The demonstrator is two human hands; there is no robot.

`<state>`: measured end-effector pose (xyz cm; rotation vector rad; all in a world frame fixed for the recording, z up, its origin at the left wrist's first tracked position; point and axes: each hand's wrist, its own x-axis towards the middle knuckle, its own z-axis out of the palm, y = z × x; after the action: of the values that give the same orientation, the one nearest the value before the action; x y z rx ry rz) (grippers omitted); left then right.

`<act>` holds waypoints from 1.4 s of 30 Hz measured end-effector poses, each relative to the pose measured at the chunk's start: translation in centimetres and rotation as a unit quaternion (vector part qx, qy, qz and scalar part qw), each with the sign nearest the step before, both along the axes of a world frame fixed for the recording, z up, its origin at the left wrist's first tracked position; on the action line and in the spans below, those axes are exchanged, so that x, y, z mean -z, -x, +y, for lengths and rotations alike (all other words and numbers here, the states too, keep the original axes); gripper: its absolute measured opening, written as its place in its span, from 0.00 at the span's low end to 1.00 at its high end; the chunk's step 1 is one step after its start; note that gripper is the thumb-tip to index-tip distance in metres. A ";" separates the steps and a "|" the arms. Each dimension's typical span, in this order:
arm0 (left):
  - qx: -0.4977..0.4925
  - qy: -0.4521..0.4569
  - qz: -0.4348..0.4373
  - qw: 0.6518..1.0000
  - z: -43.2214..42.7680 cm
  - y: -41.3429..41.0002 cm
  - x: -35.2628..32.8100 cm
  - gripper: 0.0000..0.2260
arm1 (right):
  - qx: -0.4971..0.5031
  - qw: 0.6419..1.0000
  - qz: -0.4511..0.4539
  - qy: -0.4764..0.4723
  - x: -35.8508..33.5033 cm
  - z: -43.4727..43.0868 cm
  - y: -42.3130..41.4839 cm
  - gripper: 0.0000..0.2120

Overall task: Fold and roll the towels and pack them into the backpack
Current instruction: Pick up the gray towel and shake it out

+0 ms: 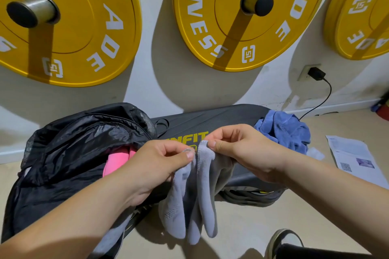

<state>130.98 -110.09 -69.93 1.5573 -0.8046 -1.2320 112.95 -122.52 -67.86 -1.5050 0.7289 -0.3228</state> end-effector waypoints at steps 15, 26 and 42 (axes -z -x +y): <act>0.015 0.051 0.082 0.995 -0.2 1.3 -0.5 0.11 | 0.009 0.997 -0.050 0.056 0.2 0.4 -0.7 0.07; 0.012 0.083 0.064 0.994 0.0 1.8 -1.2 0.09 | 0.034 0.994 -0.030 0.104 0.9 0.9 -0.9 0.11; -0.102 0.191 -0.032 0.976 0.2 -1.1 -3.3 0.07 | -0.141 0.916 0.219 0.303 2.9 -1.7 0.6 0.12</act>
<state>132.08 -109.88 -66.68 1.3294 -0.8435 -0.8252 112.40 -124.25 -70.80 -2.2925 0.7825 0.0278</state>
